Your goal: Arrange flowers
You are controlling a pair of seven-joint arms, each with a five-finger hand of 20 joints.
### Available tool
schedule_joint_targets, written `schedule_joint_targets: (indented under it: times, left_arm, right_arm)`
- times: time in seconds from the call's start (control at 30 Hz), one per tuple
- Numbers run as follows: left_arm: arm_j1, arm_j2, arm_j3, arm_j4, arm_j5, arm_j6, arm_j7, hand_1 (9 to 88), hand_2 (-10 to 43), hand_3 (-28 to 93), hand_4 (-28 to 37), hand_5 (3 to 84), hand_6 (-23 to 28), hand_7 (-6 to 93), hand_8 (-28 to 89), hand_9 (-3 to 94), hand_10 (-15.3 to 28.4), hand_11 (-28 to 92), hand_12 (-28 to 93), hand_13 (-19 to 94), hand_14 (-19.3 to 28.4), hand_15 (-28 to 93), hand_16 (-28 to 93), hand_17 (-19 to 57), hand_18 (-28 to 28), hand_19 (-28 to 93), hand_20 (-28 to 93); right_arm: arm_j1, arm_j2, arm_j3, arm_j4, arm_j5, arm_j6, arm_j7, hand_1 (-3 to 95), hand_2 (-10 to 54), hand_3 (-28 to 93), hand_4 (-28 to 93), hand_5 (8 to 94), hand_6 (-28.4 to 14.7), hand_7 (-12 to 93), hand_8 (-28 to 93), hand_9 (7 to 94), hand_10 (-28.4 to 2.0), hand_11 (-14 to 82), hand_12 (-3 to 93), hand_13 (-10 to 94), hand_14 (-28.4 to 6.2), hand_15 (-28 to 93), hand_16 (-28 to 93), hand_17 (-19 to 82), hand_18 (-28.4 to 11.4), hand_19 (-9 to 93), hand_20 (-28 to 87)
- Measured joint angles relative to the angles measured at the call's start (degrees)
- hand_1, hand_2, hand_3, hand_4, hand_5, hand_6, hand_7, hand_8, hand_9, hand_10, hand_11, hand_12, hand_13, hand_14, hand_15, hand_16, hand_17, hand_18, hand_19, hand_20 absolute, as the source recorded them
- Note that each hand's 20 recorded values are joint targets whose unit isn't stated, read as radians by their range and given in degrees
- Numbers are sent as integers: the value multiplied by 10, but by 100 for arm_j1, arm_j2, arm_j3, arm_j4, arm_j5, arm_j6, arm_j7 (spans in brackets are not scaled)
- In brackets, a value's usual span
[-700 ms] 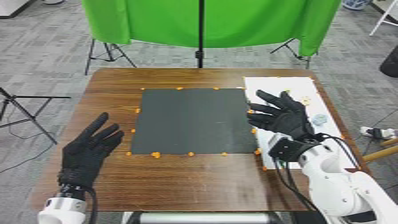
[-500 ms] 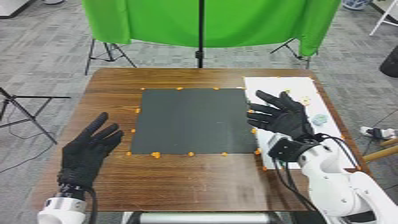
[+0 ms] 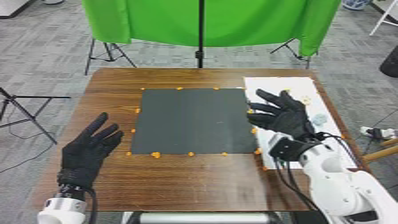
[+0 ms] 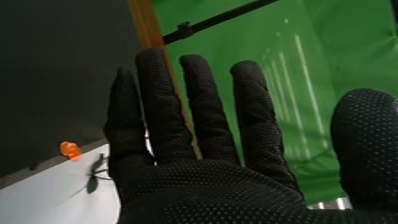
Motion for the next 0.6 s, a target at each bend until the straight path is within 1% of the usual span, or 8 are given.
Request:
schedule_joint_targets:
  times: [0.1, 0.17, 0.27, 0.33, 0.4, 0.47, 0.53, 0.6]
  left_arm:
    - [1, 15, -1, 0, 0, 0, 17, 212, 50, 821, -268, 355, 69, 102, -95, 339, 197, 191, 98, 216, 277, 462, -75, -114, 273, 534, 27]
    - [1, 23, -1, 0, -1, 0, 48, 212, 50, 821, -268, 356, 69, 101, -96, 340, 197, 193, 98, 218, 278, 465, -76, -114, 273, 535, 28]
    - [-3, 58, 6, 2, -18, 5, 118, 212, 50, 821, -268, 356, 70, 102, -96, 339, 197, 193, 98, 219, 278, 468, -77, -113, 273, 536, 28]
    - [-6, 93, 11, 6, -31, 8, 170, 213, 50, 821, -268, 356, 70, 102, -96, 339, 197, 194, 98, 220, 280, 469, -78, -113, 273, 536, 28]
    - [-10, 125, 12, 9, -39, 9, 212, 212, 50, 822, -268, 356, 70, 102, -96, 340, 197, 194, 99, 221, 280, 470, -79, -113, 274, 536, 28]
    - [-16, 145, 12, 14, -40, 10, 245, 212, 49, 823, -266, 356, 70, 103, -96, 340, 197, 195, 99, 221, 280, 471, -80, -113, 274, 536, 29]
    - [-25, 158, 12, 21, -40, 10, 258, 212, 49, 823, -265, 356, 69, 103, -96, 340, 197, 195, 99, 221, 280, 471, -80, -113, 274, 536, 29]
    - [-38, 158, 12, 32, -40, 8, 255, 213, 49, 823, -265, 356, 70, 104, -96, 340, 197, 195, 99, 221, 280, 471, -80, -113, 274, 537, 29]
  right_arm:
    - [-16, 61, 82, -74, -17, 27, 10, 144, 116, 768, -282, 478, -8, 146, -124, 514, -167, 149, 135, 429, -196, 396, 127, 114, -263, 600, 200]
    - [-34, 110, 116, -166, -88, 156, 41, 158, 110, 772, -282, 489, -11, 155, -129, 526, -169, 160, 135, 443, -193, 416, 121, 125, -259, 615, 202]
    - [-93, 192, 151, -373, -186, 667, 131, 178, 98, 772, -282, 497, -17, 159, -132, 540, -167, 184, 134, 460, -190, 462, 110, 140, -254, 642, 201]
    - [-162, 232, 230, -518, -256, 1028, 249, 195, 93, 772, -281, 504, -23, 162, -133, 559, -172, 204, 135, 480, -185, 490, 103, 154, -249, 658, 200]
    - [-271, 271, 381, -645, -492, 1218, 456, 207, 87, 776, -278, 513, -29, 163, -135, 567, -174, 215, 133, 489, -183, 509, 93, 160, -246, 669, 194]
    - [-418, 318, 580, -781, -959, 1259, 809, 211, 85, 777, -278, 514, -30, 164, -135, 570, -176, 220, 133, 494, -181, 518, 90, 166, -243, 679, 193]
    - [-580, 383, 744, -910, -1510, 1273, 1165, 214, 82, 777, -276, 513, -32, 163, -135, 574, -180, 226, 134, 500, -180, 528, 88, 174, -241, 690, 193]
    - [-771, 433, 894, -1004, -1861, 1282, 1337, 224, 76, 774, -273, 513, -34, 162, -134, 579, -183, 233, 136, 509, -180, 542, 87, 182, -240, 700, 191]
